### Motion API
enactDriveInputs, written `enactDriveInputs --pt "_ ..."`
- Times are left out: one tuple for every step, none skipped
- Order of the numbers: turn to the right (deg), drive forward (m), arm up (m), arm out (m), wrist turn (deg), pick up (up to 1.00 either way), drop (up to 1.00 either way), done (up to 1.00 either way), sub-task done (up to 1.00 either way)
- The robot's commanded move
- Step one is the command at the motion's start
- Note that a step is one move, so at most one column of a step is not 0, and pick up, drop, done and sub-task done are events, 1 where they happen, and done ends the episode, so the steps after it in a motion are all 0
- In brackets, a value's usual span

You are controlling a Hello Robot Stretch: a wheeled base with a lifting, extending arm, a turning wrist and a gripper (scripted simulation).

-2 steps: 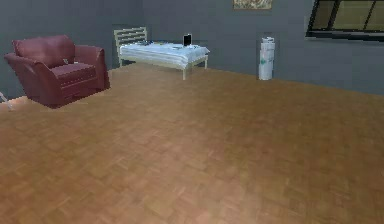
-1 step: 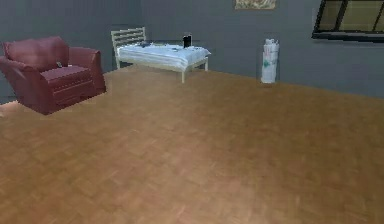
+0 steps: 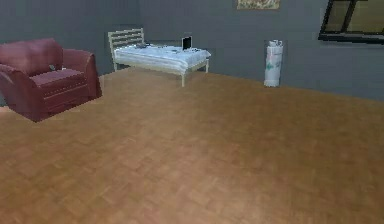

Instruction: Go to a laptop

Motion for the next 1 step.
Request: enactDriveInputs --pt "3.0 0.00 0.00 0.00 0.0 0.00 0.00 0.00 0.00"
